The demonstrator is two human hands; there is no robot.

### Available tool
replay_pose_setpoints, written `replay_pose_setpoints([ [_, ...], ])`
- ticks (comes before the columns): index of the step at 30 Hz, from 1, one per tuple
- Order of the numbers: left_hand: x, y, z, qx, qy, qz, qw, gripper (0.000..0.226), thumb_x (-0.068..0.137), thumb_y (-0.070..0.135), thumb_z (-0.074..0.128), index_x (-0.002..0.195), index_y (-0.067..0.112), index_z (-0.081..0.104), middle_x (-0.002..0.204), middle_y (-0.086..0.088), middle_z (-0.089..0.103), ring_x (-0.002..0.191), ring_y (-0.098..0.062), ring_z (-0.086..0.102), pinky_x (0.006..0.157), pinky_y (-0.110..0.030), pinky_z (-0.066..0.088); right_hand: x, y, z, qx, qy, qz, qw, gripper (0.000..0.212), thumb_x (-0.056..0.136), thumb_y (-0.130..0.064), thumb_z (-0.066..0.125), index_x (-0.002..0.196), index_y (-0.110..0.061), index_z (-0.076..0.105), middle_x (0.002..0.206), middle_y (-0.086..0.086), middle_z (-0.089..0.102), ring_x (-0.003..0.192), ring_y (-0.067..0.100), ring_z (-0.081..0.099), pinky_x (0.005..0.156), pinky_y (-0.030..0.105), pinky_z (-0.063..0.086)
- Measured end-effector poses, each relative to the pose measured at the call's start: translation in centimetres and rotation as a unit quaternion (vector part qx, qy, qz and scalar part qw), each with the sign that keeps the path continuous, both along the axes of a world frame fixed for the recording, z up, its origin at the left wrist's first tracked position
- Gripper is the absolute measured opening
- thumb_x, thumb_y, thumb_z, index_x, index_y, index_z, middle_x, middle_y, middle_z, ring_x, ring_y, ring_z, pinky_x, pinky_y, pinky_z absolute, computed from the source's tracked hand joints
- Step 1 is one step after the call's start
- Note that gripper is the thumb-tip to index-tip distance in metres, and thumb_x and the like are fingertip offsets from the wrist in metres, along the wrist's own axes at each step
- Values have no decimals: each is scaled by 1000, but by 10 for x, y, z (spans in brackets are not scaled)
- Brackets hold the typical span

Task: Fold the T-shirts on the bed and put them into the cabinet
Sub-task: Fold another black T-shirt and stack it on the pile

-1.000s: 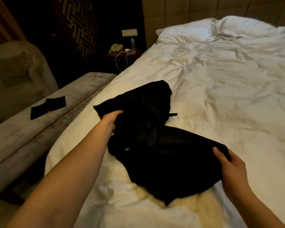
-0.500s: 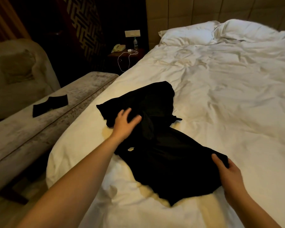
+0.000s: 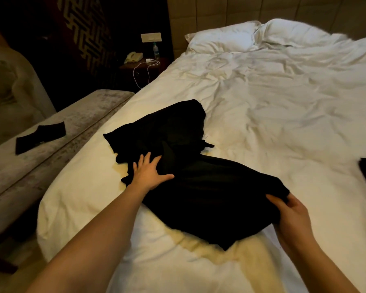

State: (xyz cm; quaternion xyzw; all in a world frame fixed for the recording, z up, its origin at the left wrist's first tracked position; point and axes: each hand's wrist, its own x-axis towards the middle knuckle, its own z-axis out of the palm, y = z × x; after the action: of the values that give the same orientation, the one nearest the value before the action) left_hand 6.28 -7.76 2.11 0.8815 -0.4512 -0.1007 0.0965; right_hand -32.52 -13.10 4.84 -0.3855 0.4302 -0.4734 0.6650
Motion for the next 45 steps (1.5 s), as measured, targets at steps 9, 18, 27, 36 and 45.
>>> replay_pose_setpoints([
  [9,-2,-2,-4,17,-14,34,999,99,79,74,62,157,28,22,166,-10,9,153,-34,1,122,-58,6,-83,2,-5,77,86,-51,992,14,91,-2,59,100,-4,69,93,21,71,78,29,68,72,40,55],
  [18,-46,-4,-14,-43,-80,12,996,105,81,78,55,159,18,17,166,-11,13,154,-30,3,123,-54,2,-50,10,-20,-243,527,-42,814,55,86,-37,73,131,-9,57,136,17,54,129,35,46,110,48,32],
  [27,-51,-8,-17,-12,-68,24,997,98,85,74,53,159,21,16,166,-9,13,154,-28,2,123,-54,3,85,42,-26,-380,631,300,606,105,86,-73,49,158,-15,1,161,12,19,146,31,22,118,45,20],
  [36,-46,-7,-19,9,-47,25,999,82,95,59,53,159,24,14,167,-8,10,154,-27,-3,123,-56,1,107,32,-28,-434,642,322,544,30,96,-6,47,126,-7,46,117,13,60,102,31,63,76,37,47],
  [45,-31,-13,-26,23,-38,17,999,69,102,53,43,159,25,17,167,-7,8,154,-28,-3,122,-57,2,-46,19,-3,-267,470,174,823,16,98,-24,56,110,-32,63,99,-9,70,94,11,67,76,24,50],
])
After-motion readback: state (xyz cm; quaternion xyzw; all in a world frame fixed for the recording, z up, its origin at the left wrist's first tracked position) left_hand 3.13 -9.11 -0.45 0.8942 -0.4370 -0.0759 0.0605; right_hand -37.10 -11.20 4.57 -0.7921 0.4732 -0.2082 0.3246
